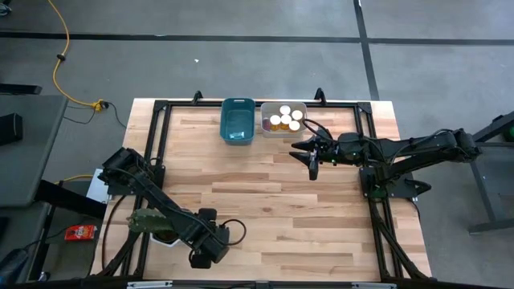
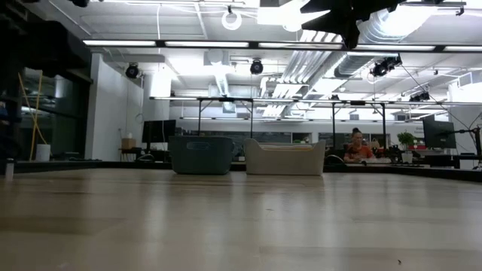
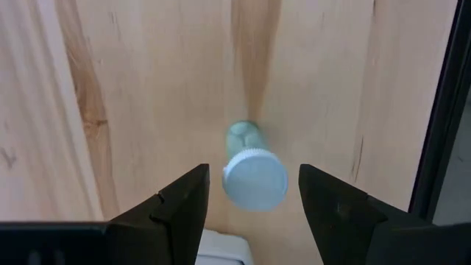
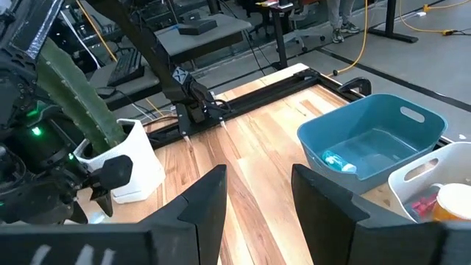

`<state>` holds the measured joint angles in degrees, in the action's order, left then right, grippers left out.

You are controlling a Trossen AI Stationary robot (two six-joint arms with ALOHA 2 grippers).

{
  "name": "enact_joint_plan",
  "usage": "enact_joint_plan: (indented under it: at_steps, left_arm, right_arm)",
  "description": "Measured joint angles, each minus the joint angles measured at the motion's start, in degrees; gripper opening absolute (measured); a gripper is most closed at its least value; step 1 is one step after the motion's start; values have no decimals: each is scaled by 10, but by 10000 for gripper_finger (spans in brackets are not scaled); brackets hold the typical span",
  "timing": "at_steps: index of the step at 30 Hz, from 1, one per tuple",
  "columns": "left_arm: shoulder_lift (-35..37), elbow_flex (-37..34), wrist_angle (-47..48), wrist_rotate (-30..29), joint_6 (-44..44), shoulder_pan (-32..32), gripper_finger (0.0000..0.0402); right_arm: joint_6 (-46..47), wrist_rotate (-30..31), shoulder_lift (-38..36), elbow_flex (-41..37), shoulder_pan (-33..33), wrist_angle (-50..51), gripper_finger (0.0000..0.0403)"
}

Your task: Pick and place medicine bottles into bin by pill shape (circle, oval)

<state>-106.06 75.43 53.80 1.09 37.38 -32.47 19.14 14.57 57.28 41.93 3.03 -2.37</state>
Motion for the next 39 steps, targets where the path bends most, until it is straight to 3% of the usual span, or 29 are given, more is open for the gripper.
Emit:
enact_joint_plan:
  at_steps: [12, 22, 27, 33, 39]
  left_arm:
    - [0, -15, -24, -3, 0, 1, 196]
    - [3, -15, -9, -2, -2, 15, 101]
    - [35, -15, 22, 2, -39, 36, 93]
    - [133, -15, 46, -15, -100, 128, 121]
    - [233, 42, 82, -127, -226, 297, 125]
  right_arm:
    - [-6, 0, 0, 0, 0, 0, 145]
    - [-16, 17, 0, 0, 0, 0, 145]
    - [-16, 20, 0, 0, 0, 0, 145]
    - [-16, 20, 0, 0, 0, 0, 145]
    - [-13, 20, 0, 0, 0, 0, 145]
